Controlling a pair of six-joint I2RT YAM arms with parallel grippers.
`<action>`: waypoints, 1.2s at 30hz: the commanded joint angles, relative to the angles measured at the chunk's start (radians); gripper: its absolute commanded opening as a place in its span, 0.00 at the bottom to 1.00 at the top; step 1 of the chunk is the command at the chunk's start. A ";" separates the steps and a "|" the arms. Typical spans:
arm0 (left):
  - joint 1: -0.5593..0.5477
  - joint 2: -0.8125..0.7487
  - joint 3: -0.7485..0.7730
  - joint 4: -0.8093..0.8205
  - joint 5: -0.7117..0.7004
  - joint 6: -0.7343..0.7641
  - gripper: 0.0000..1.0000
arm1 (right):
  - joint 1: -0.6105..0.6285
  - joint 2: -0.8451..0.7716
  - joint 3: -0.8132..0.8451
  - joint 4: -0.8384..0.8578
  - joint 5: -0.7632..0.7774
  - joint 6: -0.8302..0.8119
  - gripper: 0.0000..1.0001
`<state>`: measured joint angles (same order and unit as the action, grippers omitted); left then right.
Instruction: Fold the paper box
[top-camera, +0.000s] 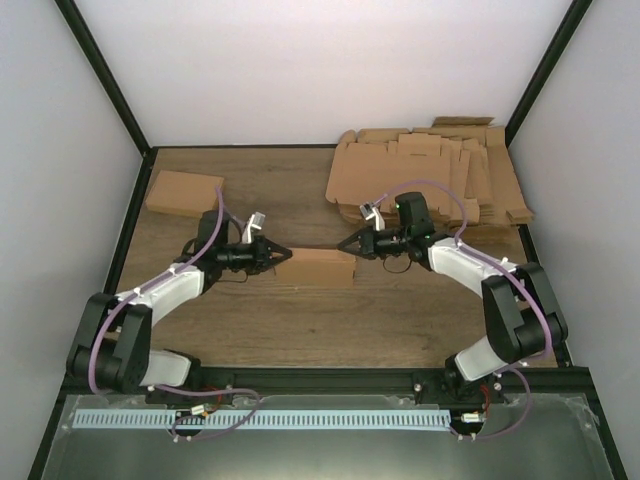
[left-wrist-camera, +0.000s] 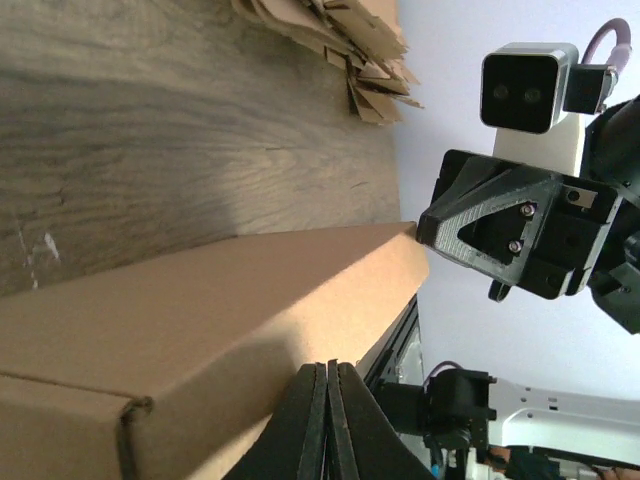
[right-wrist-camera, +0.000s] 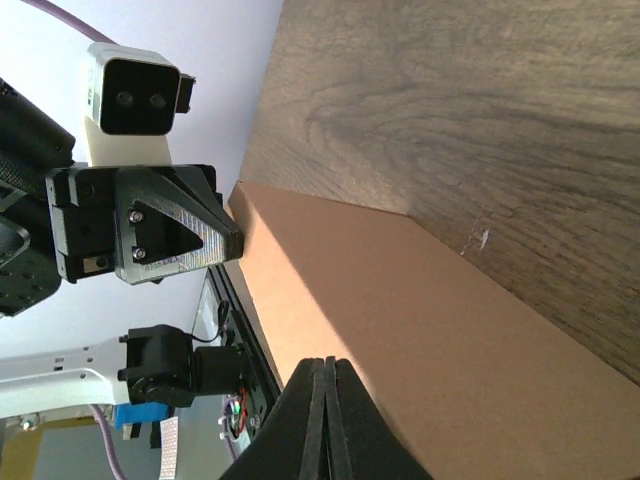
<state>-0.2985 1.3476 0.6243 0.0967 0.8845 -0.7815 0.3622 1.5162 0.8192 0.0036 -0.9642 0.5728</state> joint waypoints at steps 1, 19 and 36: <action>0.006 0.056 -0.029 0.059 0.014 0.027 0.04 | 0.019 -0.033 0.091 -0.097 0.034 -0.030 0.01; 0.002 0.029 0.003 0.010 0.010 0.036 0.04 | 0.143 0.194 0.077 0.011 0.047 0.026 0.01; -0.073 0.132 0.100 -0.029 -0.028 0.050 0.04 | 0.142 0.094 0.118 -0.045 0.085 0.013 0.01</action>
<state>-0.3660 1.4185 0.7433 0.0841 0.8864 -0.7677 0.4976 1.6402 0.9375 0.0811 -0.9222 0.5953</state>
